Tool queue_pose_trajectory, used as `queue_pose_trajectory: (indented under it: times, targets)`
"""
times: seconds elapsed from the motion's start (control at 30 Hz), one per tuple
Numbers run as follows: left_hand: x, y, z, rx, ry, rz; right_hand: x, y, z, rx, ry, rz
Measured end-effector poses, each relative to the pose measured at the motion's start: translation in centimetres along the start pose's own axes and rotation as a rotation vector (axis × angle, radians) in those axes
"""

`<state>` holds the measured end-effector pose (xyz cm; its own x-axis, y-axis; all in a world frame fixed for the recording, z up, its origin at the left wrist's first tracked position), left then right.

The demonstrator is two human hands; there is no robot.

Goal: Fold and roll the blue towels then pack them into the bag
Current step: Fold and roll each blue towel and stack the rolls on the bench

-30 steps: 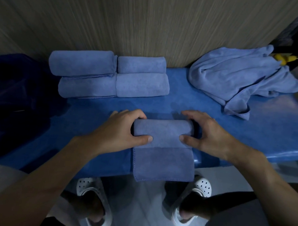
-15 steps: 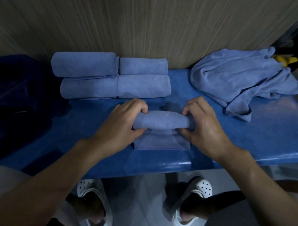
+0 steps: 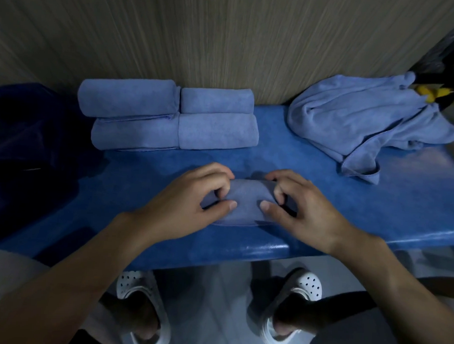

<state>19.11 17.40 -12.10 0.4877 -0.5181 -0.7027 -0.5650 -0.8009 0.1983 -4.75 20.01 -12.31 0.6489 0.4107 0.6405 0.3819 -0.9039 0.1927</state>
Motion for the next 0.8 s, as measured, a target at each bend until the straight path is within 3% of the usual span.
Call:
queue_pose_trajectory:
  times: [0.2,0.8]
  targets:
    - [0.4,-0.2,0.1,0.098,-0.003,-0.09,-0.3,-0.5,-0.6,0.156,-0.079,0.115]
    - [-0.4,-1.7,0.4,0.177,0.046,-0.166,0.2,-0.5,-0.2,0.233,0.005,0.095]
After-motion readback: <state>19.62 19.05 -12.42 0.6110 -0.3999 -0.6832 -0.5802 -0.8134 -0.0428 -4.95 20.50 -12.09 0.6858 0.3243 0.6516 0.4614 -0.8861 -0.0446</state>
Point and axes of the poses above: each hand's wrist, its own y-axis towards the middle knuckle, its own z-axis out of the palm, x = y × z, the point moved 1 cm from there along y, towards the middle knuckle, and after that the axes turned 4 degrees about -z, right-handed, at the moved point
